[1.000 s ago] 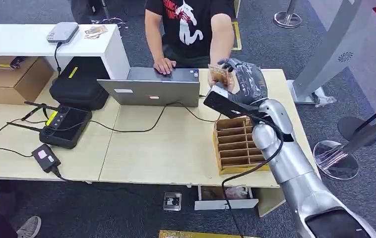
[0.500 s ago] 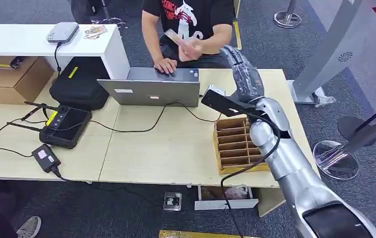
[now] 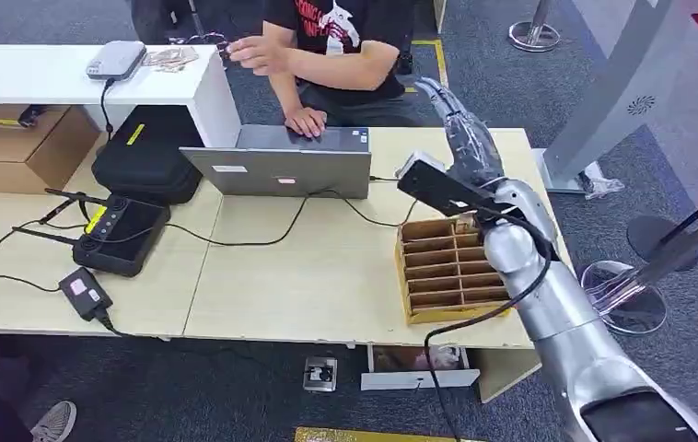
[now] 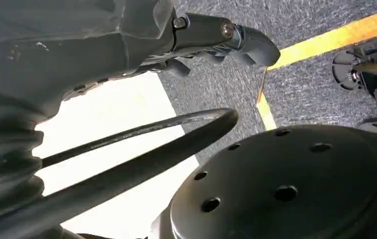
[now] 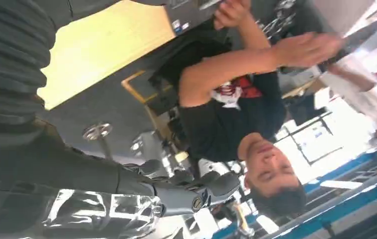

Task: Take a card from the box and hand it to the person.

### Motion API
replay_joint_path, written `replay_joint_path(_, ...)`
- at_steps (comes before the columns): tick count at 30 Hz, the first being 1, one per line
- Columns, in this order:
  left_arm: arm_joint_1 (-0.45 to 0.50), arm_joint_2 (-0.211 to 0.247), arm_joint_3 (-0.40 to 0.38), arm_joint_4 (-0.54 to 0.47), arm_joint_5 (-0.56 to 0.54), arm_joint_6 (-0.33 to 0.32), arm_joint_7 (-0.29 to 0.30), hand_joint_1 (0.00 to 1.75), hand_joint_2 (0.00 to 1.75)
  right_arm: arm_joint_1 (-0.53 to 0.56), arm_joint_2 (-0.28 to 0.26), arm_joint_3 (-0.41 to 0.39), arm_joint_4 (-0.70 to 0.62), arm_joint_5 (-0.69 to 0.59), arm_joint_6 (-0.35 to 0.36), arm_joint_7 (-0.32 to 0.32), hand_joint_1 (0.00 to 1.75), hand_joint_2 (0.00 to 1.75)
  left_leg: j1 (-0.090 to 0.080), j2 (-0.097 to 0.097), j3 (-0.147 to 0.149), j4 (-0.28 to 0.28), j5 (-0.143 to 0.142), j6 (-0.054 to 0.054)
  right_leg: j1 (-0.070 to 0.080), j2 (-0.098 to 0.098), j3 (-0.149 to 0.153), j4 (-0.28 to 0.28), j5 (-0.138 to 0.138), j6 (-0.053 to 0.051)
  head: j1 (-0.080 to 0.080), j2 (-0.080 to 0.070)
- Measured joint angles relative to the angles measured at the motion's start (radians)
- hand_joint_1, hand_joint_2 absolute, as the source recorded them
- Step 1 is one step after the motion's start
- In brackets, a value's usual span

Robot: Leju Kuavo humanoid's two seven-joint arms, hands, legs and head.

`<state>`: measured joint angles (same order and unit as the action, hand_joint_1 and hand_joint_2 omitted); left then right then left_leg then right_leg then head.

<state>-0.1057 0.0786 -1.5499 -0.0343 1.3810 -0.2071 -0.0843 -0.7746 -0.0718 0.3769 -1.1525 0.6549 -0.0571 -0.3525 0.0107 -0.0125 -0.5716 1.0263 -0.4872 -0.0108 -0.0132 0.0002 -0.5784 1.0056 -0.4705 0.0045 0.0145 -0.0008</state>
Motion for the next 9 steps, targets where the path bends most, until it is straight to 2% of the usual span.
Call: replay_joint_path(9,0.005,-0.001,0.000,0.000,0.013,0.000,-0.009,0.00,1.75,0.183,-0.113,-0.093,-0.227,-0.214,0.158,-0.073,0.00,1.75,0.000,-0.001,0.000,0.000,0.000,0.000,0.000,-0.001,0.000,-0.001,0.000,0.000,0.000,0.000)
